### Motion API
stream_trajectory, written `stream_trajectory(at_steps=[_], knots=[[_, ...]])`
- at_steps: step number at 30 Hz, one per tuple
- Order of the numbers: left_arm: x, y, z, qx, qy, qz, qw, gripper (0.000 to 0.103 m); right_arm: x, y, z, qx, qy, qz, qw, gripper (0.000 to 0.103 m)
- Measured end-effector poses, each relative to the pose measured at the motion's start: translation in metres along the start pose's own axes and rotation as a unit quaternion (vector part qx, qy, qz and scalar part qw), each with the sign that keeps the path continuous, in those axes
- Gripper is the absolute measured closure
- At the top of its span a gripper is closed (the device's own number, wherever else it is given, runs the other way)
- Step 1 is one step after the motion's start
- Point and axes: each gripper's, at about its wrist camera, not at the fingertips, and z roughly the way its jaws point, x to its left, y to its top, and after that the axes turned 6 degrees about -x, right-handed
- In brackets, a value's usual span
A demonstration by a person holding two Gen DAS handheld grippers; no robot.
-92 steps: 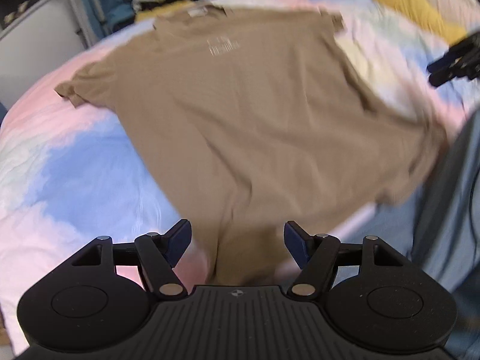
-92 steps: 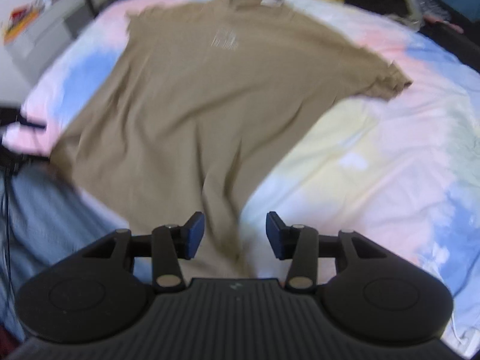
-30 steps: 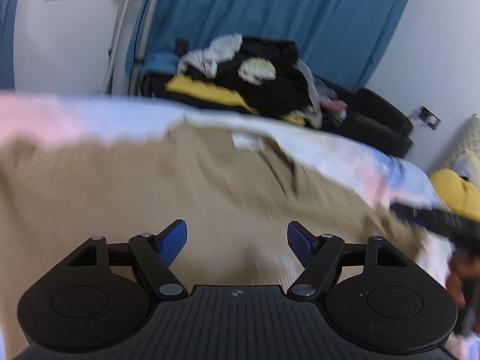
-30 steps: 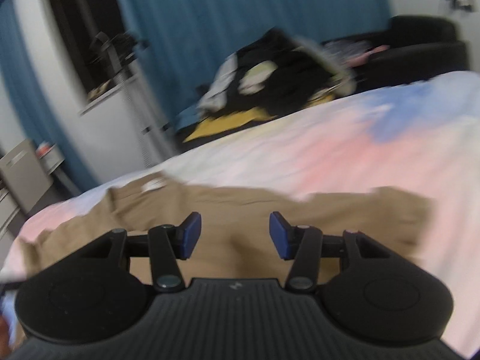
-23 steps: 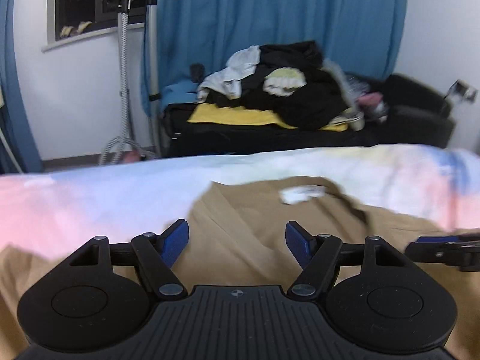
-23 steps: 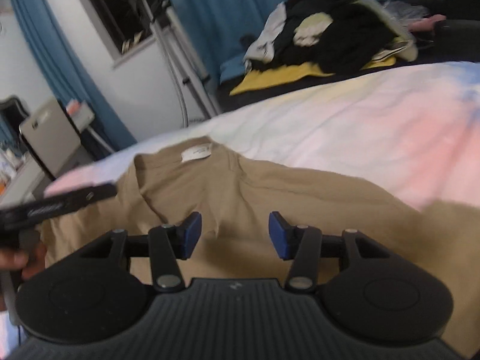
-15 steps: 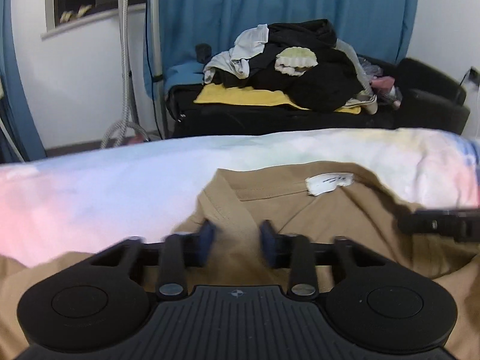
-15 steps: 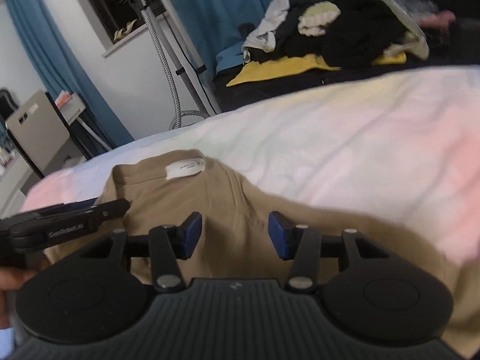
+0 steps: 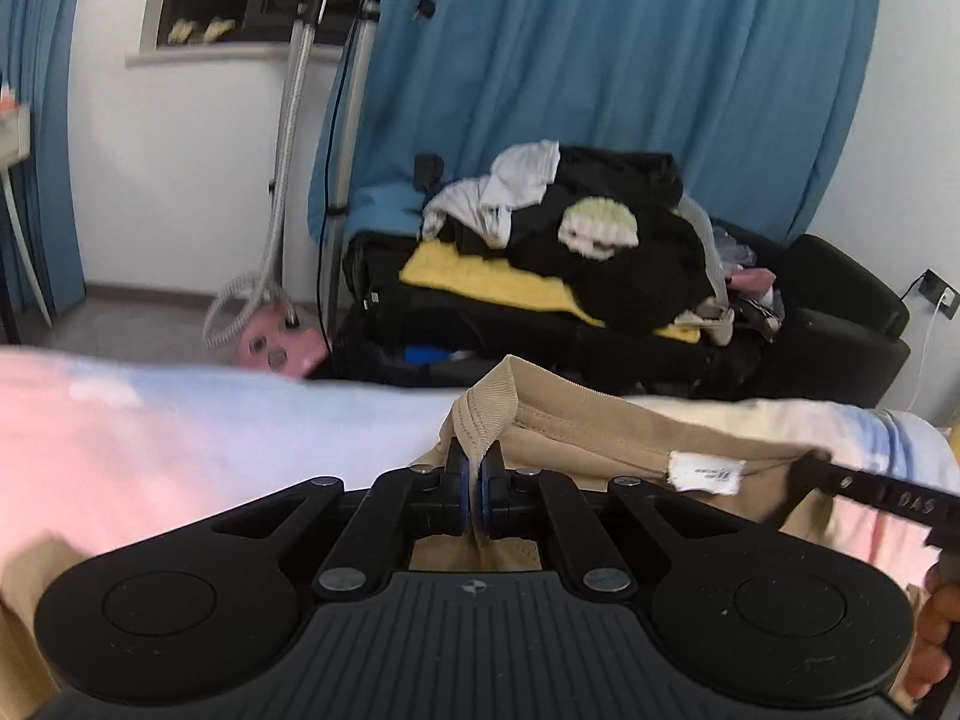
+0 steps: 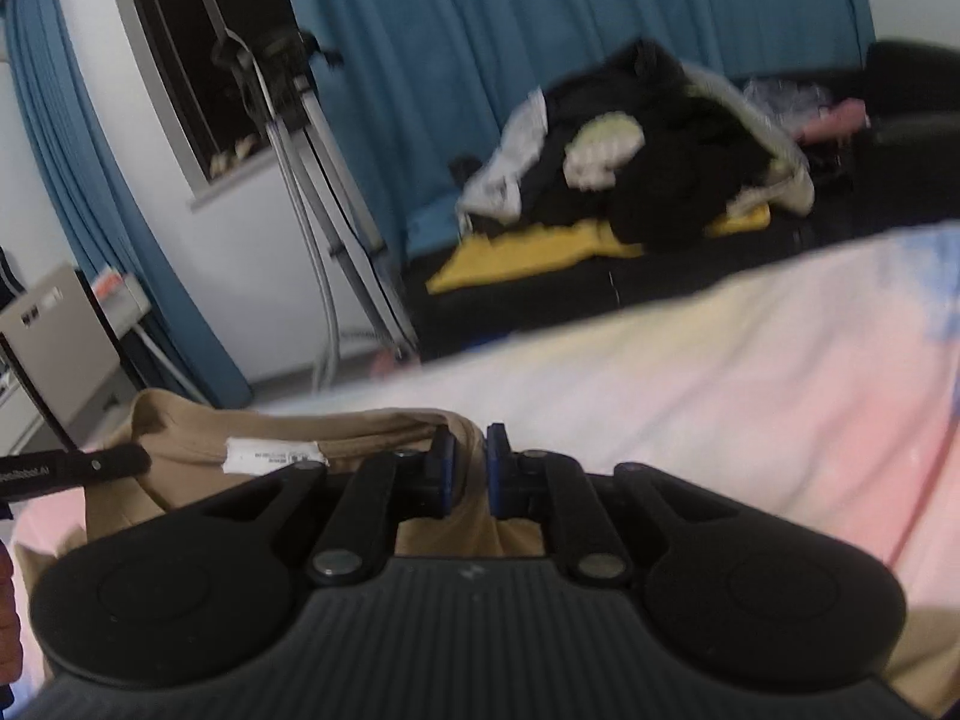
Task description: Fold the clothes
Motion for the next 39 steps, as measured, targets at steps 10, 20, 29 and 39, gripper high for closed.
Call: stream_trajectory(at_steps=[10,20,29,39], knots=[[0.015,-0.006,0.094,0.005,0.065,0.006,0.9978,0.098,-0.008,-0.001,0.077,-0.017,-0.021,-0.016,1.0,0.092],[0.02,-0.034,0.095,-0.001,0.054,0.052,0.9972,0.096,-0.031,-0.044,0.117,-0.006,-0.014,-0.002,1.0,0.091],[0.027,-0.027,0.022,-0.007,0.021,0.051,0.9984,0.04,-0.002,-0.026,0.048,0.015,0.027,-0.044,0.999,0.041],[0.062,-0.09,-0.155,0.037,0.011,-0.007,0.9992,0.04,0.035,-0.05,-0.147,-0.003,0.063,-0.02,0.998,0.041]])
